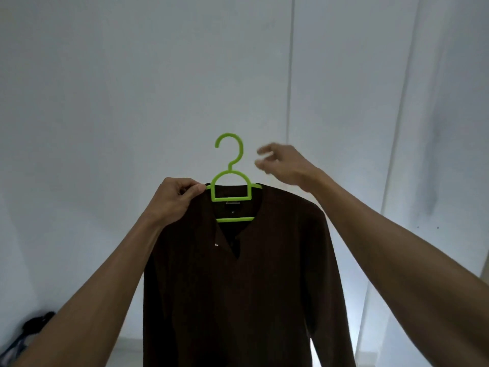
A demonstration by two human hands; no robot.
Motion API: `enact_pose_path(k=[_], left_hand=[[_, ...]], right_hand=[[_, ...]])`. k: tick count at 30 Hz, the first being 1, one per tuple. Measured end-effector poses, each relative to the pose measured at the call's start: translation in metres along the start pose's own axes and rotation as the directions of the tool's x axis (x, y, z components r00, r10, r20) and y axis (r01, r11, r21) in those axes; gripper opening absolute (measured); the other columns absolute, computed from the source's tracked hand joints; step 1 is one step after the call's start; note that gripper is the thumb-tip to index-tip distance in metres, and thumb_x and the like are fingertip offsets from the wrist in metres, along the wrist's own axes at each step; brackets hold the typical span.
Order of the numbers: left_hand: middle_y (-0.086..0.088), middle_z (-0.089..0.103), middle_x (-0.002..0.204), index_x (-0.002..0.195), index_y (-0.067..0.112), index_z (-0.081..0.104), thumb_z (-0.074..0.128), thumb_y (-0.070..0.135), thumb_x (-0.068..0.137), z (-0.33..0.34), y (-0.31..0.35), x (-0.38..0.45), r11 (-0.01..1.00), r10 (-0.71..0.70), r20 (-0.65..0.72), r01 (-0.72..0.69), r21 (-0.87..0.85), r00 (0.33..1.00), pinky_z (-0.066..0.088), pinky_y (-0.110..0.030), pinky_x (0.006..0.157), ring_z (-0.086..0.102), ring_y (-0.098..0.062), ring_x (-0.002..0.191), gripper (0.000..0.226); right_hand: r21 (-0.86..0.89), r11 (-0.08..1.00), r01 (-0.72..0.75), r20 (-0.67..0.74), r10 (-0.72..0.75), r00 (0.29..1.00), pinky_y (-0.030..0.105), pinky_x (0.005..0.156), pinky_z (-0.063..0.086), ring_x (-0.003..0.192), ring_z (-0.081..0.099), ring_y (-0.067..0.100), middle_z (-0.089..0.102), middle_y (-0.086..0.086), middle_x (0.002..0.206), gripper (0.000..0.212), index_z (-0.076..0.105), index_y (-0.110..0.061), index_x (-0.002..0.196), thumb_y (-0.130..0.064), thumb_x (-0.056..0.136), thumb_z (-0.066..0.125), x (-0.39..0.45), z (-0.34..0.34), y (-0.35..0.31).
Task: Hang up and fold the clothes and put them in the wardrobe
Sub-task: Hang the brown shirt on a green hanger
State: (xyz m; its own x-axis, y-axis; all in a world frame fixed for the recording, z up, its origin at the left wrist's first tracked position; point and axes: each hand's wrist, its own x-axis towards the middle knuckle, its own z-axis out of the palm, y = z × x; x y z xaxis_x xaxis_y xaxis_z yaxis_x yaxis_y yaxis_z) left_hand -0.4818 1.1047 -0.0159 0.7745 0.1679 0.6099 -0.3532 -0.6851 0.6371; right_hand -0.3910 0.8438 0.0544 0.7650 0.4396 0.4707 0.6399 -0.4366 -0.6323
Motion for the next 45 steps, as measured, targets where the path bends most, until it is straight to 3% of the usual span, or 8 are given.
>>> enact_pose_path(k=[3,5,16,21,27,33,39,45], left_hand=[[0.004,0.076,0.087,0.095,0.019,0.078,0.062,0.029,0.097,-0.013,-0.008,0.001,0.999,-0.039,-0.023,0.039,-0.007,0.999,0.055,-0.032,0.08,0.071,-0.012,0.086,0.019],[0.003,0.076,0.087,0.095,0.018,0.078,0.062,0.029,0.097,-0.016,-0.01,0.002,0.999,-0.054,-0.025,0.053,-0.011,0.998,0.055,-0.034,0.081,0.072,-0.014,0.086,0.019],[0.003,0.075,0.087,0.097,0.018,0.076,0.062,0.031,0.097,-0.029,-0.009,0.007,0.999,-0.027,0.05,0.025,0.04,0.998,0.055,-0.033,0.076,0.07,-0.014,0.08,0.019],[0.016,0.058,0.053,0.062,0.029,0.066,0.061,0.03,0.097,-0.042,-0.026,0.001,0.987,-0.114,0.219,0.084,0.141,0.969,0.04,-0.024,0.055,0.053,0.001,0.047,0.035],[0.009,0.074,0.078,0.082,0.023,0.077,0.074,0.034,0.086,-0.036,-0.029,0.009,0.998,-0.019,0.157,0.009,0.065,0.987,0.052,-0.026,0.068,0.07,-0.007,0.072,0.011],[0.001,0.074,0.082,0.089,0.021,0.077,0.074,0.039,0.086,0.001,-0.022,0.025,0.995,0.082,0.185,-0.09,0.036,0.979,0.056,-0.035,0.073,0.071,-0.016,0.077,0.019],[-0.003,0.07,0.085,0.094,0.014,0.073,0.065,0.034,0.095,0.078,-0.006,0.029,0.988,0.15,0.31,-0.152,-0.016,0.939,0.047,-0.023,0.066,0.064,-0.014,0.076,0.022],[-0.003,0.071,0.096,0.103,0.012,0.074,0.066,0.03,0.095,0.162,0.041,0.037,0.976,0.217,0.339,-0.206,-0.067,0.916,0.045,-0.026,0.078,0.064,-0.017,0.09,0.021]], right_hand=[[-0.259,0.966,0.006,0.173,0.041,0.984,0.034,0.096,0.052,0.104,0.067,0.017,0.072,0.0,0.111,0.026,0.073,-0.017,0.115,-0.033,0.098,0.062,-0.017,-0.006,0.032],[-0.24,0.971,0.006,0.184,0.039,0.982,0.032,0.095,0.053,0.102,0.066,0.014,0.073,-0.003,0.106,0.022,0.076,-0.019,0.111,-0.032,0.099,0.062,-0.023,-0.002,0.042],[-0.243,0.969,0.037,0.059,-0.023,0.998,0.013,0.063,0.041,0.079,0.062,0.002,0.069,-0.005,0.087,0.011,0.074,-0.019,0.099,-0.027,0.092,0.073,-0.02,0.004,0.035],[-0.293,0.955,0.054,-0.074,-0.079,0.994,0.011,0.061,0.035,0.076,0.055,-0.001,0.062,-0.007,0.088,0.007,0.068,-0.018,0.098,-0.025,0.097,0.065,-0.028,0.002,0.049],[-0.452,0.891,0.049,0.028,-0.041,0.999,0.026,0.069,0.044,0.083,0.06,0.015,0.065,-0.003,0.088,0.023,0.071,-0.018,0.105,-0.038,0.097,0.063,-0.04,-0.005,0.052],[-0.35,0.933,-0.089,-0.206,0.016,0.978,0.004,0.054,0.036,0.06,0.056,-0.008,0.062,-0.014,0.068,0.011,0.075,-0.02,0.086,-0.031,0.089,0.075,-0.072,-0.024,0.061],[-0.382,0.887,-0.258,-0.285,0.152,0.946,0.007,0.062,0.038,0.079,0.06,0.007,0.067,-0.004,0.085,0.017,0.077,-0.017,0.099,-0.03,0.09,0.074,-0.115,-0.055,0.086],[-0.441,0.822,-0.359,-0.248,0.273,0.93,0.018,0.064,0.04,0.08,0.059,0.008,0.065,-0.004,0.089,0.02,0.072,-0.021,0.103,-0.039,0.095,0.066,-0.153,-0.111,0.114]])
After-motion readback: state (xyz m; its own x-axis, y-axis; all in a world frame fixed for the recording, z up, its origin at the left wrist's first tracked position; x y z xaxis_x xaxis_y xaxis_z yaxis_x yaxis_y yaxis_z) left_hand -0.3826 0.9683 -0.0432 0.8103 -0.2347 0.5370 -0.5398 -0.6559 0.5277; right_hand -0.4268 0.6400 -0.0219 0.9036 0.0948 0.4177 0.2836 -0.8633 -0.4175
